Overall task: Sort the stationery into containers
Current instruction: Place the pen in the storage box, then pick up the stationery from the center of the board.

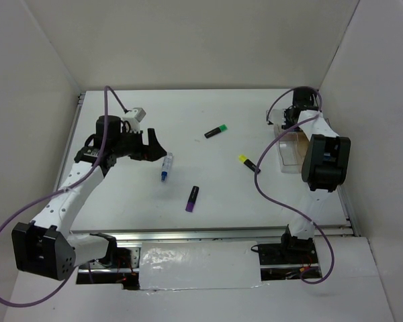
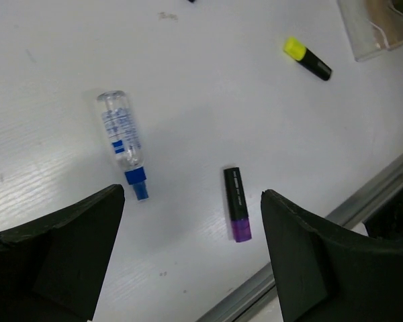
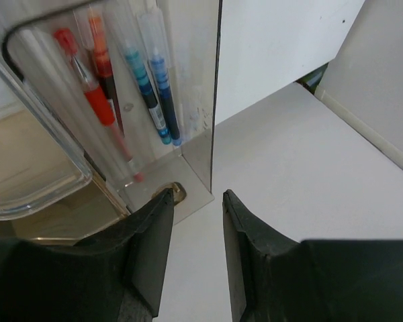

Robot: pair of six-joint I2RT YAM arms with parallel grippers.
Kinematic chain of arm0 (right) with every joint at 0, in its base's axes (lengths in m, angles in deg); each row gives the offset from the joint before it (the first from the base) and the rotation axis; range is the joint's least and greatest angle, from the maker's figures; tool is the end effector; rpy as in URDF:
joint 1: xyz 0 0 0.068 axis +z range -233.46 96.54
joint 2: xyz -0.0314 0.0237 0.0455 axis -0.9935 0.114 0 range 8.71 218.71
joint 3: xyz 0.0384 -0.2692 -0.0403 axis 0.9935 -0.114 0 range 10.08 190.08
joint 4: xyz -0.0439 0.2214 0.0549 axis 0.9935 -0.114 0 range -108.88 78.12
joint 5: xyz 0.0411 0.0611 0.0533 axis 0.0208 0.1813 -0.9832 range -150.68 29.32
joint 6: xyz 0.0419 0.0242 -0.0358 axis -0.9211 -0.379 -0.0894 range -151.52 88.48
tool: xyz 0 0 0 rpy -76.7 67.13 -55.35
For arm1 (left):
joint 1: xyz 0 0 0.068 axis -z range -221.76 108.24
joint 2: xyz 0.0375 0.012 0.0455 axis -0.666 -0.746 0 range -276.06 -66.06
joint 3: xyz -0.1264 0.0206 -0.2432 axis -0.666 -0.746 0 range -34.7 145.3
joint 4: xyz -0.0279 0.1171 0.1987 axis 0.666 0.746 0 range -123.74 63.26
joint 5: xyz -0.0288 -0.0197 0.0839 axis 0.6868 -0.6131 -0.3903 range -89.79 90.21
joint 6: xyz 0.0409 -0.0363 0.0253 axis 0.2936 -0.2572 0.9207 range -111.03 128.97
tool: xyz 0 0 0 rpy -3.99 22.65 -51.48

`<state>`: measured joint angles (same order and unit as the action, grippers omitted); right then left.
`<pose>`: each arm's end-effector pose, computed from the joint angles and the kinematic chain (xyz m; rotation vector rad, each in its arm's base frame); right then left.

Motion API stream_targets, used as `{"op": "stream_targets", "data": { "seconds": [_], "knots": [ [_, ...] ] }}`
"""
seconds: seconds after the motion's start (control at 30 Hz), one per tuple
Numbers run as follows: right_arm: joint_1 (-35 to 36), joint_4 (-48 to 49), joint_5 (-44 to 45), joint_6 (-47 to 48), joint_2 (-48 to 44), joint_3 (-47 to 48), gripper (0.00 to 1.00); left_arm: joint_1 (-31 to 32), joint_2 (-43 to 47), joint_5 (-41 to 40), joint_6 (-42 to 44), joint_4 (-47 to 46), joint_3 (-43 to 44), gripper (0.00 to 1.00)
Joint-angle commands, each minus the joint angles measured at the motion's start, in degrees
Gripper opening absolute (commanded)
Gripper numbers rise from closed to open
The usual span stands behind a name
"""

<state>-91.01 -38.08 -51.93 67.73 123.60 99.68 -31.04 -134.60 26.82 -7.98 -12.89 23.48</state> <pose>0.4197 -0.0625 0.2256 -1.9022 1.9485 -0.8877 0.2331 -0.0645 0.3227 0.1676 2.1415 -0.7756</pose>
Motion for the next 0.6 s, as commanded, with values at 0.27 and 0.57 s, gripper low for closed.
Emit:
{"op": "stream_targets", "data": {
  "seconds": [0.27,0.57],
  "knots": [
    [8.9,-3.1,-20.7,-25.1,-18.0,2.5,0.43,8.0,-5.8,-28.3,-4.9,-2.6,-2.1,0.86],
    [12.7,-2.4,-33.8,-42.0,-37.2,-10.8,0.75,9.1,-21.8,-29.1,-4.2,-4.7,2.6,0.76]
  ]
}}
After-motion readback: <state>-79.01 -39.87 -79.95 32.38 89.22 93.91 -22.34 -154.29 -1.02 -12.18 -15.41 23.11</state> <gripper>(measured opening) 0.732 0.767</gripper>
